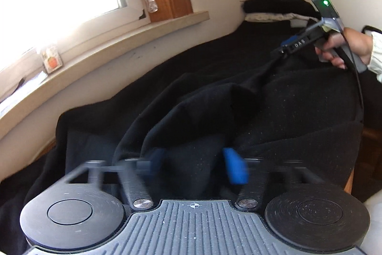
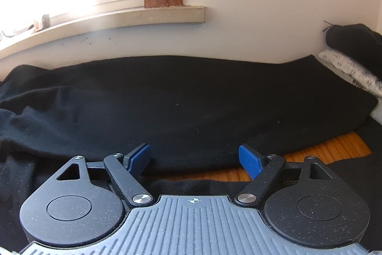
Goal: Fold clothes
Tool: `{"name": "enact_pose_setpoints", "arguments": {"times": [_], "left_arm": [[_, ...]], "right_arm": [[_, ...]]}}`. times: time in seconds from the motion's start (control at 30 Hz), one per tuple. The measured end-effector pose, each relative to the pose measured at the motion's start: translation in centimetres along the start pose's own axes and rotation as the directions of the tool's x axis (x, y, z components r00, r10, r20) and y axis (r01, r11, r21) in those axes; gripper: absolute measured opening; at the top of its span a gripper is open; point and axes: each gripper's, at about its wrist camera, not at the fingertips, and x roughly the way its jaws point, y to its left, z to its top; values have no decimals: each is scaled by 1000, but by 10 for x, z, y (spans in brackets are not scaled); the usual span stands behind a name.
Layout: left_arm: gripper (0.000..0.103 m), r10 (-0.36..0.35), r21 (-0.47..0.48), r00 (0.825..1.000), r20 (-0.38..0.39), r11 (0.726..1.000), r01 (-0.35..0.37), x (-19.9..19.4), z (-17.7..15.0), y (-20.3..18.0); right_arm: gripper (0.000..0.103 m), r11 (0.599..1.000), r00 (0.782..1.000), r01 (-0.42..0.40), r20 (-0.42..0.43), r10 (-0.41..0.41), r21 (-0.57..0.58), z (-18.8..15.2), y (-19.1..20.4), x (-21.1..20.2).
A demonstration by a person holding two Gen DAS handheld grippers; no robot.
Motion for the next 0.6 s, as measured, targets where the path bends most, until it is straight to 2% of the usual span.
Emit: {"name": "enact_pose_setpoints", "arguments": {"times": [0.07, 0.17, 0.23, 0.27, 0.37, 0.47, 0.53, 0.6], "left_arm": [[3, 14, -49, 998, 63, 999, -10, -5, 9, 13], [2, 144, -82, 979, 145, 988, -134, -13, 31, 33], [2, 183, -105, 968, 170, 980, -167, -11, 46, 49], [2, 199, -109, 965, 169, 977, -182, -7, 52, 55], [4, 160, -99, 983, 91, 984, -151, 14, 57, 63], [12, 143, -72, 988, 62, 988, -139, 21, 48, 55], [31, 130, -62, 990, 61, 990, -126, 20, 42, 47], [43, 107, -59, 991, 78, 993, -102, 12, 37, 39]], "right_arm": [[80, 1000, 1000, -2, 10, 2, 1, 0, 0, -2], [80, 1000, 1000, -4, 20, 4, -4, 0, 1, -4], [80, 1000, 1000, -8, 24, 8, -7, 0, 1, -5], [80, 1000, 1000, -13, 23, 13, -2, 0, 0, -4], [80, 1000, 999, -23, 25, 22, 14, 0, -2, -5], [80, 1000, 998, -27, 57, 26, 15, -4, -1, -16], [80, 999, 996, -49, 71, 48, 16, -10, 0, -27], [81, 999, 996, -47, 80, 48, -7, -17, 3, -41]]}}
